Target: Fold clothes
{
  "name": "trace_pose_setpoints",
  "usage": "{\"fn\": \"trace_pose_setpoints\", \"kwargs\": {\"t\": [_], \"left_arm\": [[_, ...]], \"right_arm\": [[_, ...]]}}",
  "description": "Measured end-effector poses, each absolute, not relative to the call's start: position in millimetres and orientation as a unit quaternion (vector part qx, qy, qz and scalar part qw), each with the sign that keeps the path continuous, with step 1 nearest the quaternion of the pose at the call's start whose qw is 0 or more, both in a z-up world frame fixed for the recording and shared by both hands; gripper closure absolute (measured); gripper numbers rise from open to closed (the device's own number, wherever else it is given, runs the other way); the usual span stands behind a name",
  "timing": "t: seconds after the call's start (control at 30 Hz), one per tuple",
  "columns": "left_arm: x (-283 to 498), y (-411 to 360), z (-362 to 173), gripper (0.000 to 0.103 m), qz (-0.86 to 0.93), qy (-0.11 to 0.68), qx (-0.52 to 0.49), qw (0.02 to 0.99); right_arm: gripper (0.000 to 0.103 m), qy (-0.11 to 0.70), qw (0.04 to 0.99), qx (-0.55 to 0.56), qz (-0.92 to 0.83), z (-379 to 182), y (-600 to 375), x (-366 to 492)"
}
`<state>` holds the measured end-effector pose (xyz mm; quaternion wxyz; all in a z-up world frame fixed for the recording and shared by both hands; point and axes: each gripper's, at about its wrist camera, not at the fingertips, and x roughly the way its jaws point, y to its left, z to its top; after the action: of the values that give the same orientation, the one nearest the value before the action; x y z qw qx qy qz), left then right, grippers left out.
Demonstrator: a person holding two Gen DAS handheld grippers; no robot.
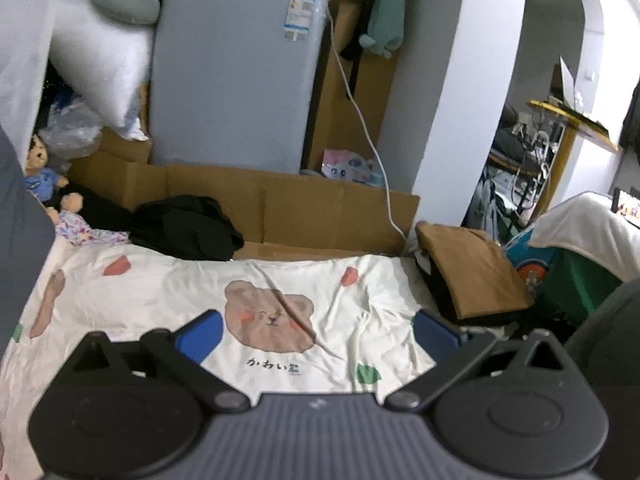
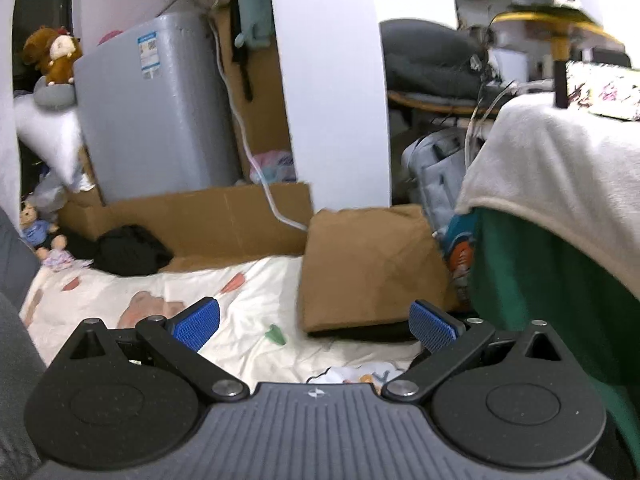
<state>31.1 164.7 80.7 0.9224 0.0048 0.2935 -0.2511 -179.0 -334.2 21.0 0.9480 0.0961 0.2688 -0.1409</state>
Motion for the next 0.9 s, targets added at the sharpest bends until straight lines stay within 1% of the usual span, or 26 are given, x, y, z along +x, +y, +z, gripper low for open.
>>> {"fn": "trace_pose_setpoints", "kwargs": {"t": [0.17, 0.27, 0.43, 0.57, 0.73, 0.9], "left_arm": [[20.4, 188.5, 83.2, 0.0, -0.223, 0.295, -0.031, 0.929], [14.5, 203.2, 84.2, 0.0, -0.204, 0.289, -0.066, 0.933], [10.9, 204.1, 83.0, 0.0, -0.177, 0.279, -0.036, 0.943], [9.9, 200.7, 76.4, 0.0, -0.151, 0.28, -0.011, 0.948], [5.6, 198.3, 68.4, 0.0, -0.179, 0.294, -0.024, 0.938], [7.0, 186.4, 63.3, 0.0, -0.175, 0.305, -0.005, 0.936]], "right_arm": [[0.0, 0.269, 0.95, 0.087, -0.136, 23.6, -318.4, -183.6], [0.0, 0.249, 0.956, 0.084, -0.13, 30.0, -303.4, -191.7], [0.0, 0.241, 0.958, 0.097, -0.12, 32.8, -287.8, -193.6], [0.0, 0.242, 0.96, 0.088, -0.113, 30.8, -279.7, -194.1], [0.0, 0.26, 0.954, 0.096, -0.116, 19.8, -279.6, -194.2], [0.0, 0.267, 0.951, 0.1, -0.122, 15.0, -279.6, -196.1]]}}
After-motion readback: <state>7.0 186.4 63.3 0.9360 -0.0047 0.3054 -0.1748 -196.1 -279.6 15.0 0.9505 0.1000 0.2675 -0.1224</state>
